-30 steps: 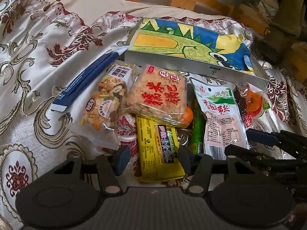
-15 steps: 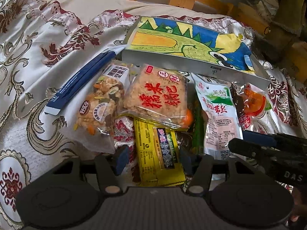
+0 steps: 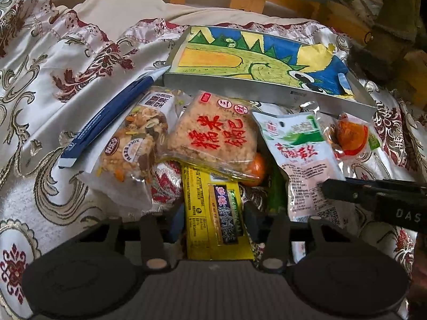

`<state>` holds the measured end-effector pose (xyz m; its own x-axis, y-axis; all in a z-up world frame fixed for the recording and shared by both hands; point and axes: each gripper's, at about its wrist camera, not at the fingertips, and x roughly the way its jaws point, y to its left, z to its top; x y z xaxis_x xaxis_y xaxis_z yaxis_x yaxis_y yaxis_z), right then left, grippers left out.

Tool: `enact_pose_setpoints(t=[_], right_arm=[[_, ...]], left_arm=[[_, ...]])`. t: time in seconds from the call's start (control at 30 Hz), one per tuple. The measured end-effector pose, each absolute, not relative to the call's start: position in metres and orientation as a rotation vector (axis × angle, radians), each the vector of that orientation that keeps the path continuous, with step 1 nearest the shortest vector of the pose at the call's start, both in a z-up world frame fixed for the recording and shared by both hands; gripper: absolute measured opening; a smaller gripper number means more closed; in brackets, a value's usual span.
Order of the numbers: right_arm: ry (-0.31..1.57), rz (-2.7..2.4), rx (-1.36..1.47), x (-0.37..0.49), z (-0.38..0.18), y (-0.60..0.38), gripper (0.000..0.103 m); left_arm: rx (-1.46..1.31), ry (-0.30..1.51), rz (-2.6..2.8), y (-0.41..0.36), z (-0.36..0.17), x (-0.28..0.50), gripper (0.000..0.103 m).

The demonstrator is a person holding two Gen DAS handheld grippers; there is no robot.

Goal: Organize snacks
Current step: 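Carry the wafer pack and pouch into the dinosaur tray with both tools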

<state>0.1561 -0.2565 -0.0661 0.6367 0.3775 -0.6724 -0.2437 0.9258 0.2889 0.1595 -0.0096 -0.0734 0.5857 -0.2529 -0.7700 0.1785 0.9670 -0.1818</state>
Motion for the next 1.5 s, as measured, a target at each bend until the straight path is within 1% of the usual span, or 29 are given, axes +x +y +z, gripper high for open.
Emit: enact_pose_setpoints(t=[0.07,0.2,0.23,0.27,0.3,0.33,0.37,0.43,0.53,0.6,0.63,0.67,0.77,1.0,1.2,1.33,1.5], right_arm=[[0.809,0.357,0.192,0.151,-0.062,-0.261,0.007],[0.817,0.365,0.214,0.141,-0.05,-0.268,0.006],[0.821,0.369,0.219,0.141,-0.049,-0.269,0.009],[0.833,0.376,0.231,0.143,-0.05,-0.27,0.017],[0.843,0.38,0.243,0.145,-0.052,-0.269,0.022],[0.851,0.383,0.256,0.147,-0.055,-0.269,0.03],[0.861,0.394,0.27,0.15,-0.059,-0.268,0.035],[0.883,0.414,0.295,0.157,-0.068,-0.265,0.036],[0.901,0.439,0.363,0.165,-0.082,-0.263,0.033],[0.895,0.433,0.371,0.164,-0.083,-0.262,0.03],[0.89,0.428,0.365,0.163,-0.082,-0.262,0.021],[0.884,0.425,0.353,0.161,-0.08,-0.261,0.017],[0.86,0.415,0.302,0.154,-0.072,-0.26,0.013],[0.768,0.384,0.234,0.127,-0.045,-0.261,0.007],[0.704,0.357,0.188,0.104,-0.026,-0.263,0.005],[0.669,0.349,0.169,0.092,-0.015,-0.268,0.005],[0.62,0.339,0.178,0.094,0.002,-0.278,0.005]], left_arm=[[-0.089,0.924,-0.25,-0.01,-0.071,0.155,0.05],[-0.115,0.97,-0.26,-0.006,-0.066,0.148,0.051],[-0.116,0.976,-0.259,-0.006,-0.066,0.149,0.053],[-0.112,0.979,-0.247,-0.007,-0.066,0.152,0.057],[-0.112,0.981,-0.242,-0.007,-0.066,0.153,0.059],[-0.112,0.982,-0.24,-0.008,-0.067,0.154,0.062],[-0.107,0.982,-0.24,-0.009,-0.068,0.156,0.062],[-0.077,0.979,-0.24,-0.013,-0.069,0.16,0.062],[-0.036,0.972,-0.249,-0.016,-0.073,0.162,0.061],[-0.017,0.968,-0.254,-0.018,-0.074,0.161,0.057],[-0.008,0.964,-0.255,-0.018,-0.074,0.16,0.053],[-0.002,0.961,-0.254,-0.019,-0.074,0.159,0.052],[-0.016,0.971,-0.252,-0.02,-0.072,0.155,0.051],[-0.161,1.04,-0.275,-0.01,-0.062,0.143,0.051],[-0.215,1.039,-0.268,-0.009,-0.047,0.128,0.051],[-0.24,1.012,-0.28,-0.012,-0.034,0.124,0.051],[-0.22,0.93,-0.272,-0.023,-0.008,0.137,0.051]])
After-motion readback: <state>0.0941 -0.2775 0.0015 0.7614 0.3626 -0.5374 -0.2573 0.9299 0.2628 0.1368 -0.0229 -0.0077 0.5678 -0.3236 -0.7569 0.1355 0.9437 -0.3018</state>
